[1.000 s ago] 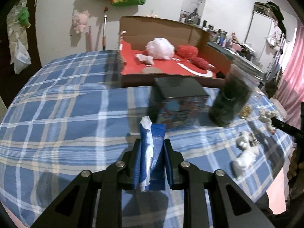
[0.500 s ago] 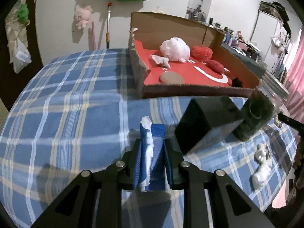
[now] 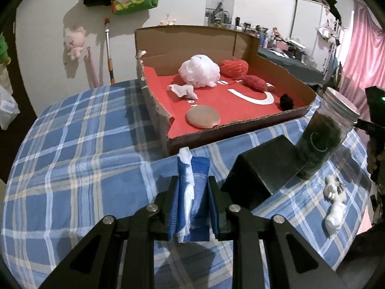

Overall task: Organize soft objects
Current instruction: 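Carry the blue tube with the left tool while the right tool carries the crocheted toy over the box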

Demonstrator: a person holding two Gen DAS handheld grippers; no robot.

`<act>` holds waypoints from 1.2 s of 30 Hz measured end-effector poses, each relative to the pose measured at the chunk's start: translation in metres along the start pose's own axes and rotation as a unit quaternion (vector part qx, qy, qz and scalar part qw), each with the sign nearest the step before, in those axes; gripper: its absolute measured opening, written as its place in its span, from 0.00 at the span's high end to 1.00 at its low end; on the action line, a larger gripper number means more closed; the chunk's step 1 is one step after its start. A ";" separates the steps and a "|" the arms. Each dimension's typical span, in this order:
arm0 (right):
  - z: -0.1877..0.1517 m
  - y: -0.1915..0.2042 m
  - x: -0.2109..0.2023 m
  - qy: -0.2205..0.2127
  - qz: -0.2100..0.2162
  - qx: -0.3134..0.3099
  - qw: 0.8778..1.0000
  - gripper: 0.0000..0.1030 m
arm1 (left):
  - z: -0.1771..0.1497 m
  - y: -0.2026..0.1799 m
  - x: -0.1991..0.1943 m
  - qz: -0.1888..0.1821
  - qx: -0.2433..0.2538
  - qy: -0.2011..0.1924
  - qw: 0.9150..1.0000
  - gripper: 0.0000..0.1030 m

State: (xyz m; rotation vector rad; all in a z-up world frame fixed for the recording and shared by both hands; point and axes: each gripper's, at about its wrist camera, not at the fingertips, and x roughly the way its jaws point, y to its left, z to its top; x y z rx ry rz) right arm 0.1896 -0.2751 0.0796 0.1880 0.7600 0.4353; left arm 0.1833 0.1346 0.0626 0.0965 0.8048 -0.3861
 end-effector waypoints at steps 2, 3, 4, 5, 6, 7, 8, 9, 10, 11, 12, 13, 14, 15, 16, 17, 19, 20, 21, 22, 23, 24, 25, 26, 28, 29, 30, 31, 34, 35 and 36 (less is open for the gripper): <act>0.004 -0.002 0.002 0.000 0.005 -0.003 1.000 0.84 | 0.002 0.000 0.001 -0.007 0.007 -0.001 1.000 0.77; 0.006 -0.002 0.003 -0.001 0.005 -0.005 1.000 0.84 | 0.004 0.000 0.001 -0.008 0.012 -0.002 1.000 0.77; 0.007 -0.002 0.003 -0.001 0.005 -0.008 1.000 0.84 | 0.006 0.000 0.001 -0.009 0.016 -0.002 1.000 0.77; 0.009 -0.003 0.004 -0.001 0.005 -0.010 1.000 0.84 | 0.007 0.000 0.001 -0.009 0.019 -0.003 1.000 0.77; 0.011 -0.003 0.006 0.000 0.007 -0.013 1.000 0.84 | 0.009 0.000 0.002 -0.011 0.022 -0.002 1.000 0.77; 0.012 -0.004 0.006 0.001 0.008 -0.015 1.000 0.84 | 0.011 0.000 0.002 -0.014 0.025 -0.003 1.000 0.77; 0.013 -0.004 0.008 0.002 0.009 -0.018 1.000 0.84 | 0.013 0.000 0.002 -0.016 0.029 -0.003 0.999 0.77; 0.015 -0.004 0.009 0.003 0.010 -0.022 1.000 0.84 | 0.015 0.000 0.003 -0.018 0.033 -0.003 0.999 0.77; 0.016 -0.004 0.010 0.003 0.012 -0.024 1.000 0.84 | 0.017 -0.001 0.003 -0.019 0.038 -0.003 0.999 0.77; 0.018 -0.005 0.011 0.004 0.017 -0.026 1.000 0.84 | 0.019 -0.001 0.004 -0.019 0.041 -0.003 0.999 0.77; 0.020 -0.005 0.012 0.004 0.019 -0.027 0.999 0.84 | 0.021 -0.002 0.004 -0.022 0.047 -0.003 0.999 0.77; 0.021 -0.004 0.013 0.004 0.022 -0.030 0.999 0.84 | 0.022 -0.002 0.005 -0.024 0.051 -0.003 0.998 0.77; 0.023 -0.004 0.015 0.005 0.023 -0.033 0.999 0.84 | 0.024 -0.004 0.005 -0.026 0.058 -0.004 0.998 0.77; 0.024 -0.004 0.016 0.006 0.024 -0.035 0.999 0.84 | 0.025 -0.005 0.005 -0.027 0.062 -0.005 0.998 0.77; 0.026 -0.003 0.019 0.008 0.026 -0.037 0.999 0.84 | 0.027 -0.006 0.006 -0.028 0.068 -0.005 0.997 0.77; 0.027 -0.003 0.021 0.009 0.030 -0.037 0.999 0.84 | 0.028 -0.006 0.007 -0.028 0.071 -0.004 0.997 0.77; 0.030 -0.002 0.026 0.013 0.037 -0.040 0.998 0.84 | 0.032 -0.006 0.009 -0.030 0.074 -0.003 0.997 0.77; 0.032 -0.001 0.029 0.014 0.037 -0.042 0.998 0.84 | 0.034 -0.006 0.010 -0.031 0.077 -0.003 0.997 0.77; 0.033 0.000 0.032 0.016 0.040 -0.043 0.998 0.84 | 0.037 -0.006 0.010 -0.033 0.080 -0.003 0.996 0.77; 0.035 0.001 0.033 0.017 0.045 -0.043 0.998 0.84 | 0.039 -0.006 0.011 -0.034 0.082 -0.003 0.996 0.77; 0.037 0.002 0.035 0.019 0.050 -0.042 0.998 0.84 | 0.041 -0.006 0.012 -0.036 0.084 -0.002 0.996 0.77; 0.040 0.003 0.038 0.020 0.054 -0.042 0.997 0.84 | 0.044 -0.005 0.013 -0.037 0.085 -0.002 0.996 0.77; 0.043 0.004 0.040 0.022 0.058 -0.041 0.997 0.84 | 0.048 -0.005 0.014 -0.040 0.085 -0.001 0.996 0.77; 0.046 0.005 0.042 0.023 0.065 -0.039 0.997 0.84 | 0.051 -0.006 0.014 -0.043 0.085 -0.001 0.995 0.77; 0.055 0.009 0.046 0.025 0.081 -0.038 0.996 0.84 | 0.061 -0.009 0.015 -0.054 0.086 -0.003 0.995 0.77; 0.060 0.012 0.047 0.027 0.085 -0.040 0.995 0.84 | 0.066 -0.011 0.015 -0.058 0.086 -0.004 0.995 0.77; 0.068 0.016 0.050 0.031 0.091 -0.043 0.994 0.84 | 0.072 -0.013 0.015 -0.063 0.087 -0.006 0.994 0.77; 0.073 0.020 0.052 0.033 0.097 -0.045 0.994 0.84 | 0.079 -0.017 0.015 -0.066 0.089 -0.007 0.994 0.77; 0.092 0.033 0.065 0.046 0.106 -0.054 0.992 0.84 | 0.097 -0.032 0.019 -0.067 0.100 -0.009 0.993 0.77; 0.099 0.037 0.071 0.053 0.104 -0.057 0.992 0.84 | 0.104 -0.037 0.023 -0.074 0.101 -0.005 0.992 0.77; 0.105 0.041 0.079 0.062 0.103 -0.059 0.991 0.84 | 0.111 -0.042 0.027 -0.077 0.102 0.000 0.992 0.77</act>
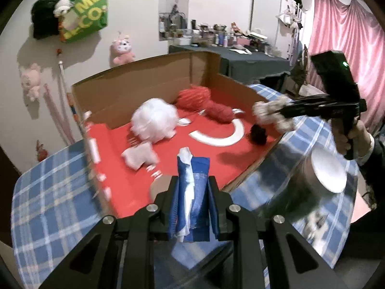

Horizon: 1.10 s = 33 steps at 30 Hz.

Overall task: Organize soft objects
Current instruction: 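Carry the blue tube with the left tool while the right tool carries the crocheted toy over the box, then open both tools to drop the tube and crocheted toy into the box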

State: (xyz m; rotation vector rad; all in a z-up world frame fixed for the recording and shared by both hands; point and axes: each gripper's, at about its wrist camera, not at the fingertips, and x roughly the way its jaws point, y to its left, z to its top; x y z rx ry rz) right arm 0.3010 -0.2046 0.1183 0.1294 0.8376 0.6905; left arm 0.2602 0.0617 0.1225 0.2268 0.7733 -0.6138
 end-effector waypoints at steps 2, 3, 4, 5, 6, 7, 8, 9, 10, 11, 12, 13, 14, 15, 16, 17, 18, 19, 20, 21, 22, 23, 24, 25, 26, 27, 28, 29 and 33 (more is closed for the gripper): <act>0.015 0.002 0.016 0.015 -0.015 -0.005 1.000 0.84 | 0.016 -0.007 0.014 0.003 0.002 0.014 1.000 0.77; 0.021 0.001 0.024 0.026 -0.016 -0.004 1.000 0.84 | 0.022 -0.008 0.020 0.003 0.000 0.022 1.000 0.77; 0.027 0.001 0.031 0.033 -0.019 -0.002 0.999 0.84 | 0.027 -0.009 0.028 0.000 -0.004 0.034 0.999 0.77; 0.032 0.000 0.040 0.042 -0.023 0.001 0.999 0.84 | 0.033 -0.010 0.037 -0.002 -0.009 0.045 0.999 0.76; 0.037 -0.002 0.049 0.054 -0.025 0.004 0.998 0.84 | 0.039 -0.010 0.046 -0.003 -0.013 0.055 0.998 0.76; 0.041 -0.004 0.055 0.060 -0.029 0.005 0.998 0.84 | 0.042 -0.010 0.052 -0.004 -0.014 0.062 0.998 0.76; 0.045 -0.005 0.061 0.065 -0.035 0.005 0.997 0.84 | 0.045 -0.010 0.060 0.000 -0.015 0.069 0.997 0.76; 0.049 -0.007 0.069 0.076 -0.040 0.007 0.996 0.84 | 0.048 -0.010 0.066 0.004 -0.018 0.075 0.997 0.76; 0.051 -0.010 0.073 0.081 -0.042 0.010 0.996 0.84 | 0.052 -0.007 0.075 0.001 -0.026 0.085 0.996 0.76; 0.052 -0.012 0.077 0.085 -0.046 0.014 0.995 0.84 | 0.053 -0.005 0.080 -0.002 -0.032 0.092 0.995 0.76; 0.055 -0.015 0.082 0.092 -0.050 0.017 0.994 0.84 | 0.055 -0.003 0.086 0.000 -0.039 0.100 0.994 0.76; 0.058 -0.018 0.088 0.101 -0.053 0.020 0.993 0.84 | 0.056 -0.001 0.092 0.005 -0.043 0.105 0.993 0.76; 0.060 -0.021 0.093 0.106 -0.059 0.023 0.992 0.84 | 0.059 0.002 0.097 0.011 -0.047 0.111 0.993 0.76; 0.062 -0.023 0.098 0.111 -0.064 0.024 0.991 0.84 | 0.061 0.003 0.103 0.011 -0.050 0.116 0.992 0.76; 0.064 -0.026 0.103 0.120 -0.069 0.025 0.990 0.84 | 0.063 0.006 0.109 0.010 -0.054 0.123 0.991 0.76; 0.065 -0.028 0.108 0.126 -0.073 0.026 0.989 0.84 | 0.064 0.008 0.113 0.013 -0.056 0.127 0.990 0.76; 0.068 -0.030 0.113 0.131 -0.078 0.026 0.988 0.84 | 0.065 0.011 0.118 0.018 -0.057 0.133 0.989 0.76; 0.069 -0.031 0.118 0.137 -0.081 0.025 0.987 0.84 | 0.066 0.013 0.124 0.024 -0.058 0.140 0.988 0.76; 0.071 -0.033 0.122 0.145 -0.084 0.023 0.986 0.84 | 0.067 0.015 0.128 0.025 -0.059 0.144 0.987 0.76; 0.072 -0.033 0.126 0.151 -0.086 0.022 0.985 0.84 | 0.067 0.018 0.131 0.028 -0.060 0.149 0.987 0.75; 0.073 -0.034 0.130 0.157 -0.090 0.020 0.983 0.84 | 0.068 0.021 0.137 0.034 -0.062 0.155 0.985 0.75; 0.074 -0.034 0.133 0.163 -0.094 0.017 0.982 0.84 | 0.067 0.022 0.140 0.037 -0.064 0.159 0.985 0.76; 0.075 -0.035 0.137 0.169 -0.099 0.015 0.981 0.84 | 0.067 0.025 0.143 0.037 -0.067 0.163 0.984 0.76; 0.075 -0.036 0.140 0.173 -0.101 0.014 0.980 0.84 | 0.067 0.027 0.145 0.038 -0.070 0.166 0.983 0.76; 0.076 -0.037 0.143 0.177 -0.103 0.014 0.979 0.84 | 0.067 0.028 0.147 0.039 -0.071 0.168 0.982 0.76; 0.077 -0.038 0.145 0.180 -0.106 0.013 0.978 0.84 | 0.068 0.029 0.149 0.041 -0.071 0.169 0.982 0.76; 0.077 -0.038 0.147 0.183 -0.109 0.012 0.977 0.84 | 0.067 0.030 0.151 0.045 -0.071 0.170 0.982 0.76; 0.078 -0.038 0.148 0.185 -0.111 0.012 0.976 0.84 | 0.068 0.031 0.152 0.046 -0.071 0.170 0.982 0.76; 0.079 -0.036 0.151 0.189 -0.125 -0.001 0.974 0.83 | 0.066 0.034 0.155 0.048 -0.077 0.173 0.981 0.72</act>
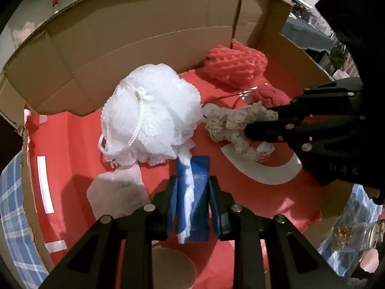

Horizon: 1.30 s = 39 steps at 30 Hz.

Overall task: Organize soft objects
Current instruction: 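Open both tools to drop the tube and crocheted toy into the box, then withdraw both tools from the box back toward the remaining table items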

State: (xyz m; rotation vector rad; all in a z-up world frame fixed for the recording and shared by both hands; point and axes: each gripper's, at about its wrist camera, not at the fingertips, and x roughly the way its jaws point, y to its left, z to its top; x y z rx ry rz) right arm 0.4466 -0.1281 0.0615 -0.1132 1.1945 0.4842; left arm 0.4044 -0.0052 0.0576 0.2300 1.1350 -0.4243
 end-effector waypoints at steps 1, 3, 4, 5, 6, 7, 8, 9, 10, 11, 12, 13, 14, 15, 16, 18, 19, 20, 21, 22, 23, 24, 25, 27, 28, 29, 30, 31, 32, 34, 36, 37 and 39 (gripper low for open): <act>0.000 0.001 0.000 -0.001 -0.002 -0.002 1.000 0.83 | -0.001 0.000 -0.001 0.002 0.002 -0.001 1.000 0.69; 0.001 0.001 -0.002 -0.004 -0.001 0.000 1.000 0.82 | -0.001 -0.001 -0.002 0.005 0.002 -0.006 1.000 0.61; 0.001 0.000 -0.003 -0.004 -0.003 0.002 1.000 0.79 | 0.002 -0.004 0.000 0.005 0.002 -0.009 1.000 0.57; 0.001 0.000 -0.004 -0.006 -0.006 0.001 1.000 0.74 | 0.001 -0.003 -0.001 0.003 0.000 -0.012 1.000 0.57; 0.001 0.000 -0.005 -0.008 -0.006 0.000 1.000 0.72 | 0.001 -0.003 -0.002 0.003 -0.001 -0.012 1.000 0.56; 0.001 0.000 -0.005 -0.009 -0.006 0.002 1.000 0.63 | 0.001 -0.002 -0.003 0.005 -0.003 -0.013 1.000 0.56; 0.000 0.000 -0.007 -0.011 -0.008 0.004 1.000 0.46 | 0.001 -0.001 -0.004 0.006 -0.004 -0.014 1.000 0.54; 0.000 -0.001 -0.008 -0.014 -0.010 0.004 1.000 0.41 | 0.000 -0.001 -0.007 0.005 -0.004 -0.015 1.000 0.53; 0.000 0.000 -0.011 -0.020 -0.013 0.003 1.000 0.40 | 0.000 0.000 -0.008 0.006 -0.003 -0.017 1.000 0.51; 0.000 -0.001 -0.013 -0.023 -0.017 0.002 1.000 0.40 | -0.001 0.000 -0.010 0.008 -0.003 -0.020 1.000 0.49; 0.000 -0.001 -0.016 -0.026 -0.021 0.004 0.999 0.40 | -0.001 0.000 -0.012 0.009 -0.003 -0.022 1.000 0.49; 0.000 0.002 -0.018 -0.028 -0.022 0.006 0.999 0.40 | -0.003 0.000 -0.015 0.009 -0.005 -0.025 1.000 0.47; 0.000 0.002 -0.021 -0.031 -0.023 0.009 0.999 0.40 | -0.004 0.000 -0.017 0.009 -0.006 -0.027 1.000 0.45; -0.002 0.003 -0.026 -0.035 -0.028 0.009 0.999 0.40 | -0.005 0.000 -0.021 0.009 -0.008 -0.030 0.999 0.44; -0.002 0.004 -0.029 -0.039 -0.031 0.007 0.999 0.40 | -0.007 0.000 -0.026 0.010 -0.011 -0.036 0.999 0.41; -0.006 0.008 -0.039 -0.046 -0.032 0.008 0.998 0.40 | -0.011 -0.002 -0.037 0.011 -0.015 -0.048 0.999 0.34; -0.009 0.009 -0.045 -0.051 -0.033 0.010 0.998 0.40 | -0.014 -0.003 -0.046 0.010 -0.017 -0.060 0.998 0.31; -0.011 0.011 -0.051 -0.056 -0.035 0.011 0.998 0.37 | -0.016 -0.005 -0.053 0.010 -0.019 -0.068 0.997 0.28; -0.015 0.013 -0.059 -0.063 -0.037 0.011 0.997 0.35 | -0.020 -0.006 -0.063 0.010 -0.022 -0.079 0.997 0.25; -0.020 0.017 -0.068 -0.071 -0.041 0.010 0.997 0.31 | -0.023 -0.008 -0.070 0.011 -0.025 -0.087 0.996 0.21; -0.023 0.020 -0.076 -0.079 -0.046 0.009 0.996 0.30 | -0.026 -0.009 -0.081 0.012 -0.029 -0.098 0.995 0.19; -0.027 0.022 -0.085 -0.089 -0.049 0.007 0.995 0.30 | -0.031 -0.011 -0.092 0.011 -0.033 -0.111 0.993 0.18; -0.032 0.025 -0.095 -0.097 -0.048 0.008 0.994 0.30 | -0.033 -0.013 -0.099 0.010 -0.036 -0.119 0.992 0.15; -0.042 0.032 -0.115 -0.115 -0.046 0.013 0.992 0.29 | -0.044 -0.017 -0.121 0.011 -0.045 -0.142 0.989 0.10; -0.044 0.037 -0.122 -0.123 -0.047 0.013 0.991 0.26 | -0.048 -0.020 -0.127 0.013 -0.048 -0.151 0.987 0.08; -0.050 0.042 -0.132 -0.133 -0.050 0.010 0.990 0.24 | -0.053 -0.022 -0.136 0.018 -0.052 -0.162 0.985 0.08; -0.054 0.048 -0.141 -0.144 -0.055 0.007 0.988 0.23 | -0.059 -0.025 -0.146 0.024 -0.053 -0.174 0.983 0.07; -0.060 0.052 -0.149 -0.153 -0.058 0.006 0.986 0.23 | -0.065 -0.028 -0.155 0.027 -0.054 -0.184 0.981 0.06; -0.064 0.057 -0.156 -0.161 -0.060 0.004 0.985 0.23 | -0.069 -0.030 -0.161 0.026 -0.054 -0.192 0.980 0.04; -0.075 0.066 -0.173 -0.180 -0.062 -0.002 0.982 0.23 | -0.076 -0.036 -0.174 0.028 -0.057 -0.209 0.976 0.03; -0.087 0.075 -0.188 -0.197 -0.065 -0.005 0.978 0.22 | -0.087 -0.042 -0.189 0.029 -0.061 -0.227 0.972 0.03; -0.095 0.080 -0.196 -0.206 -0.066 -0.007 0.976 0.19 | -0.092 -0.044 -0.194 0.028 -0.062 -0.233 0.970 0.02; -0.111 0.091 -0.211 -0.227 -0.070 -0.014 0.971 0.17 | -0.104 -0.052 -0.208 0.032 -0.064 -0.250 0.966 0.01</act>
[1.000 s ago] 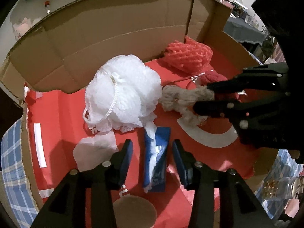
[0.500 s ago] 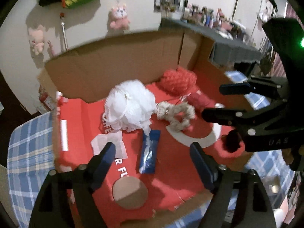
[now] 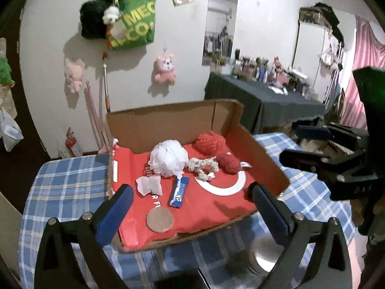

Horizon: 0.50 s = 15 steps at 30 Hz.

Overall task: Organize soft objects
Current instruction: 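Withdraw both tools from the box back toward the remaining table items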

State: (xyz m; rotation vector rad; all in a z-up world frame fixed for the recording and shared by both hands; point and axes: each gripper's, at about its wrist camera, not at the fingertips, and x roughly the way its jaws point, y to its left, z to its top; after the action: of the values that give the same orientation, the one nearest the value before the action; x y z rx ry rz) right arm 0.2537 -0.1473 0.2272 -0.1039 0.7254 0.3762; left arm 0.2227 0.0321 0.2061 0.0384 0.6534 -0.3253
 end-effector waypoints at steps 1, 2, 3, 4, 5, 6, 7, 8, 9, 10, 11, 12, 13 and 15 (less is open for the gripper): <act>-0.003 0.005 -0.007 -0.008 -0.004 -0.003 1.000 0.16 | -0.004 -0.003 -0.009 0.003 0.002 -0.009 1.000 0.00; -0.007 0.009 -0.014 -0.015 -0.007 -0.007 1.000 0.16 | -0.008 -0.006 -0.018 0.006 0.005 -0.018 1.000 0.00; -0.013 0.014 -0.024 -0.024 -0.007 -0.011 1.000 0.16 | -0.013 -0.009 -0.027 0.009 0.006 -0.026 1.000 0.00; -0.019 0.019 -0.032 -0.032 -0.006 -0.012 0.999 0.16 | -0.018 -0.013 -0.035 0.011 0.005 -0.033 0.999 0.00; -0.024 0.023 -0.040 -0.040 -0.007 -0.012 0.999 0.16 | -0.022 -0.015 -0.041 0.013 0.005 -0.038 0.999 0.00; -0.030 0.026 -0.047 -0.048 -0.009 -0.012 0.999 0.16 | -0.026 -0.018 -0.046 0.014 0.004 -0.045 0.999 0.00; -0.037 0.030 -0.055 -0.057 -0.012 -0.014 0.998 0.16 | -0.032 -0.021 -0.053 0.016 0.002 -0.053 0.998 0.00; -0.042 0.033 -0.061 -0.065 -0.014 -0.014 0.998 0.15 | -0.037 -0.024 -0.059 0.019 0.001 -0.060 0.998 0.00; -0.049 0.036 -0.068 -0.073 -0.015 -0.014 0.997 0.14 | -0.043 -0.027 -0.065 0.023 0.000 -0.068 0.997 0.00; -0.056 0.039 -0.075 -0.080 -0.013 -0.013 0.997 0.12 | -0.049 -0.030 -0.071 0.026 0.000 -0.073 0.997 0.00; -0.064 0.042 -0.081 -0.086 -0.012 -0.009 0.996 0.12 | -0.053 -0.032 -0.074 0.029 -0.001 -0.076 0.997 0.00; -0.070 0.043 -0.085 -0.093 -0.013 -0.005 0.996 0.12 | -0.058 -0.035 -0.079 0.031 -0.002 -0.081 0.996 0.00; -0.078 0.045 -0.090 -0.100 -0.014 -0.002 0.995 0.12 | -0.063 -0.038 -0.083 0.031 -0.003 -0.086 0.996 0.00; -0.092 0.049 -0.096 -0.106 -0.024 0.000 0.994 0.11 | -0.074 -0.042 -0.092 0.031 -0.007 -0.096 0.995 0.00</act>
State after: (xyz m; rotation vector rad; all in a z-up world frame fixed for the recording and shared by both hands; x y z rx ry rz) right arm 0.1117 -0.1508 0.2245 -0.0804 0.5125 0.3362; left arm 0.0977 0.0287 0.2051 0.0141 0.4619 -0.2601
